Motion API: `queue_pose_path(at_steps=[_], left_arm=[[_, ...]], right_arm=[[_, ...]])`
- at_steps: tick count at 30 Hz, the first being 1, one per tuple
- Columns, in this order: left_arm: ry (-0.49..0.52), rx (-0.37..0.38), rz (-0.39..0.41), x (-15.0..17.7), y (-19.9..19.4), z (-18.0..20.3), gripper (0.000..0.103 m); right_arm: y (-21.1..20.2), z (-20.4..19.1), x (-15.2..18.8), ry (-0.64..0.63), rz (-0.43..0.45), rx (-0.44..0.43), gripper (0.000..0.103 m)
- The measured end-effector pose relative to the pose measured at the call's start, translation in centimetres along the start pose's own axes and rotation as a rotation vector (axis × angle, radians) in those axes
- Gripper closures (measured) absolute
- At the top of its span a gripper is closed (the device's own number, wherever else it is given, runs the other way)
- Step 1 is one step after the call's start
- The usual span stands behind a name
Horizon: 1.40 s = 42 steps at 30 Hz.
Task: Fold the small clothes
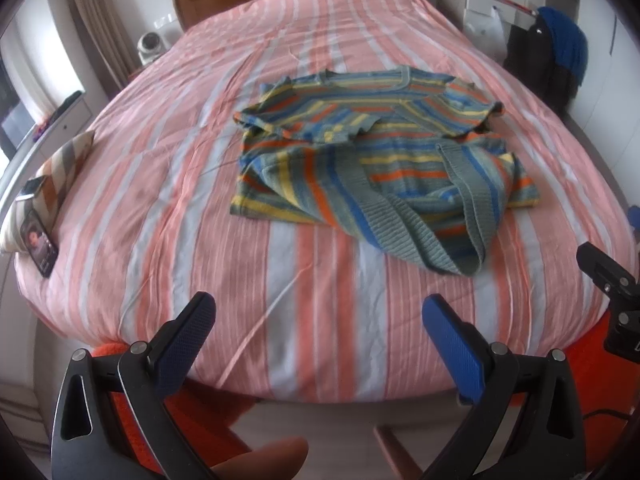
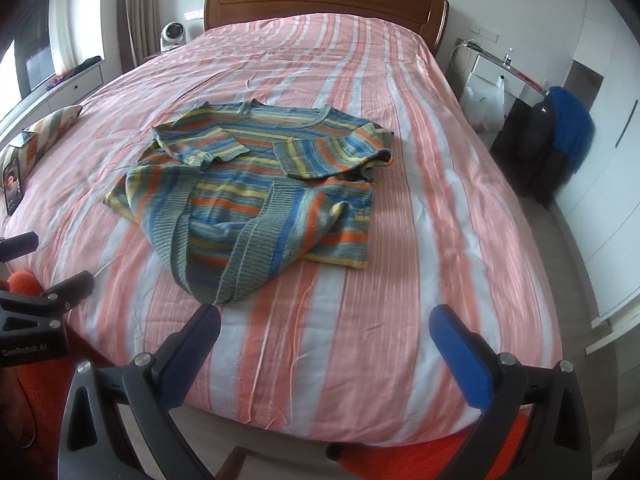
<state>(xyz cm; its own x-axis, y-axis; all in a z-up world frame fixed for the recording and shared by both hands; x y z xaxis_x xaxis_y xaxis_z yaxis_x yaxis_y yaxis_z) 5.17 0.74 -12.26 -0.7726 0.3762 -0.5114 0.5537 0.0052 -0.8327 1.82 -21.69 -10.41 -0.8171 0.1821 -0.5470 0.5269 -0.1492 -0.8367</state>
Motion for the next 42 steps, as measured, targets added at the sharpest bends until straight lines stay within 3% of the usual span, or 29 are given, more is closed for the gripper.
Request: queue_pose_path(at_steps=[10, 28, 30, 33, 35, 38, 42], left_arm=[[-0.003, 0.005, 0.012, -0.3, -0.3, 0.0, 0.0], [-0.027, 0.008, -0.007, 0.6, 0.4, -1.1, 0.0], [-0.059, 0.004, -0.015, 0.6, 0.8, -2.3, 0.0], [-0.123, 0.025, -0.032, 0.5, 2.0, -4.4, 0.0], [-0.14, 0.042, -0.046, -0.2, 3.3, -5.2, 0.0], [-0.086, 0.113, -0.032, -3.6, 5.8, -4.1, 0.0], [-0.031, 0.162, -0.069, -7.5, 10.8, -1.2, 0.002]], right_arm=[[-0.1, 0.4, -0.3, -0.013, 0.021, 0.049, 0.0], [-0.1, 0.4, -0.1, -0.013, 0.019, 0.051, 0.0], [0.0, 0.5, -0.2, -0.005, 0.017, 0.013, 0.0], [1.1, 0.5, -1.0, 0.006, 0.002, -0.119, 0.0], [2.9, 0.5, -2.3, -0.019, -0.006, -0.147, 0.0], [6.0, -1.0, -4.5, -0.05, -0.04, -0.196, 0.0], [11.8, -5.0, -6.5, -0.055, -0.158, -0.279, 0.001]])
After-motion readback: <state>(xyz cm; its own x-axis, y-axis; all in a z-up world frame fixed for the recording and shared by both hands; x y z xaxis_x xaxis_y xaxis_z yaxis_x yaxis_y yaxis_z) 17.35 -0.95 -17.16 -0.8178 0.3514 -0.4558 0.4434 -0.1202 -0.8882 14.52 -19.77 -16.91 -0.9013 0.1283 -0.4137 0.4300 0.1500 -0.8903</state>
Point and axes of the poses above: each gripper's, at about its wrist camera, not at the fingertips, and y roughly the way its jaws point, z to its right, x to its underside, the point moved 10 cm from there along y, roughly the way its jaws point, and after that the axes turned 11 degrees about y, right-handed, at the moved point
